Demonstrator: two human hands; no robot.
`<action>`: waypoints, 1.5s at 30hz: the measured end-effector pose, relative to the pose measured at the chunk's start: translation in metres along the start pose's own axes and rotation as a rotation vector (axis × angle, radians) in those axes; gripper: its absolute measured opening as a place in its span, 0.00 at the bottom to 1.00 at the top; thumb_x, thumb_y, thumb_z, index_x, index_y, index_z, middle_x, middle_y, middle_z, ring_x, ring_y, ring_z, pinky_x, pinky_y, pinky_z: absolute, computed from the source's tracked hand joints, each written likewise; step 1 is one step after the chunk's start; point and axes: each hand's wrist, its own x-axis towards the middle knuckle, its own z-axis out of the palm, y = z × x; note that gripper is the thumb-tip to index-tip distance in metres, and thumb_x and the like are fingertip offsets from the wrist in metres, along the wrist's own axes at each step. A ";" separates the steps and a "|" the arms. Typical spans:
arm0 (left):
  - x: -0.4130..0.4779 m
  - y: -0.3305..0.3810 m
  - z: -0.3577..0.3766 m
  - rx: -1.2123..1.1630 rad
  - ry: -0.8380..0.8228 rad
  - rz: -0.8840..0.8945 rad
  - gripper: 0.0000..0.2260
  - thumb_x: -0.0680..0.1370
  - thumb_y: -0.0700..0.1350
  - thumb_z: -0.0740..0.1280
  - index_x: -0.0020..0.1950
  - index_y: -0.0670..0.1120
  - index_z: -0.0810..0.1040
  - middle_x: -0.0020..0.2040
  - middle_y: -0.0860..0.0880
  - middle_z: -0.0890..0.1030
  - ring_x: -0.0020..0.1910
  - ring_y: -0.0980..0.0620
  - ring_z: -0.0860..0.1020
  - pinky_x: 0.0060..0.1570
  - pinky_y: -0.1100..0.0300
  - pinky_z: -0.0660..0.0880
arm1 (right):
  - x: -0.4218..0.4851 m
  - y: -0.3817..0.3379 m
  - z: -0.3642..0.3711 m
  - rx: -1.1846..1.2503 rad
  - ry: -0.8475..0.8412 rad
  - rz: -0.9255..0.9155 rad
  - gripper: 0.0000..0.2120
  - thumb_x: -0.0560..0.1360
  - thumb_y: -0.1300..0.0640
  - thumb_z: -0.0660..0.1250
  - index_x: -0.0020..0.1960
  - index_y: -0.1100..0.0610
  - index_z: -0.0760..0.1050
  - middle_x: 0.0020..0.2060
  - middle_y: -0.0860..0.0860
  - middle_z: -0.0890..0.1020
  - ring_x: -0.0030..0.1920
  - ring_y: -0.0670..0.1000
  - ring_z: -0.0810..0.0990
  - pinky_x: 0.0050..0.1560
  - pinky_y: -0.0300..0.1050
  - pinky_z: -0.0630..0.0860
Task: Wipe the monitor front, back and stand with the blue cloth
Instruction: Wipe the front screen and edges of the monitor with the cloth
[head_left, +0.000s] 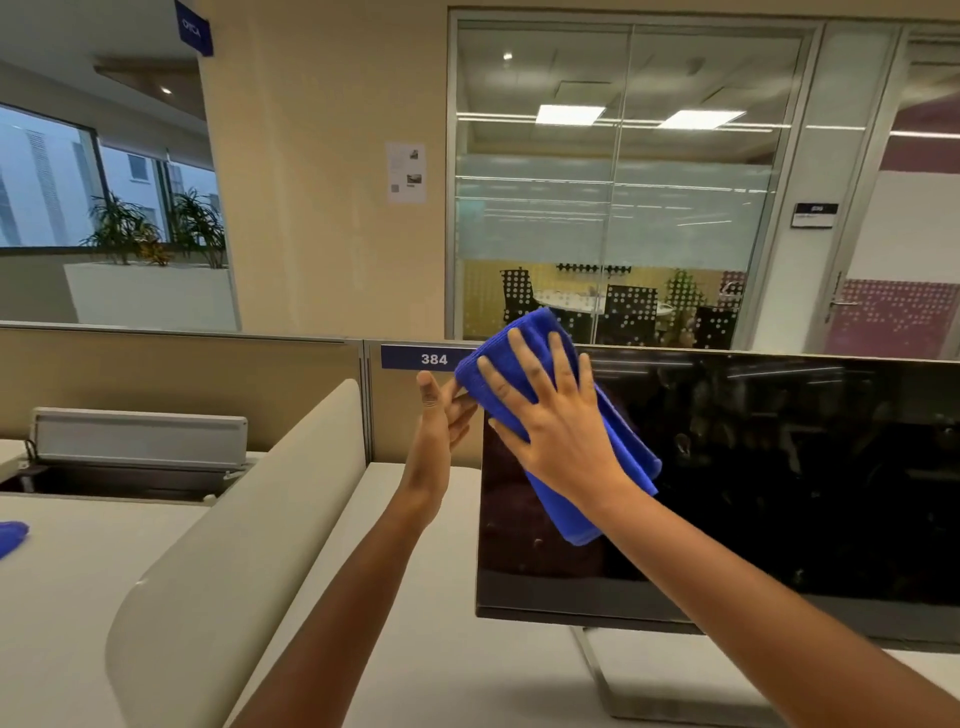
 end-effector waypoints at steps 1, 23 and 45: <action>0.000 -0.003 -0.002 -0.005 0.014 -0.009 0.29 0.79 0.55 0.33 0.71 0.47 0.63 0.62 0.49 0.73 0.66 0.51 0.69 0.65 0.58 0.61 | -0.002 0.002 0.000 0.002 -0.006 -0.044 0.27 0.75 0.43 0.53 0.73 0.47 0.58 0.73 0.55 0.59 0.71 0.65 0.60 0.65 0.68 0.60; -0.015 -0.034 -0.017 0.007 0.013 -0.194 0.36 0.77 0.60 0.32 0.62 0.46 0.74 0.58 0.46 0.78 0.57 0.51 0.76 0.64 0.55 0.64 | -0.047 0.012 0.000 0.067 0.003 -0.016 0.28 0.71 0.50 0.57 0.72 0.48 0.60 0.71 0.54 0.59 0.70 0.62 0.58 0.68 0.63 0.58; -0.022 -0.042 -0.014 0.028 0.034 -0.183 0.36 0.78 0.57 0.32 0.64 0.41 0.73 0.64 0.41 0.75 0.64 0.45 0.72 0.65 0.55 0.63 | -0.112 -0.019 0.027 0.032 -0.105 -0.369 0.36 0.67 0.48 0.71 0.72 0.48 0.60 0.71 0.52 0.60 0.70 0.62 0.58 0.67 0.65 0.56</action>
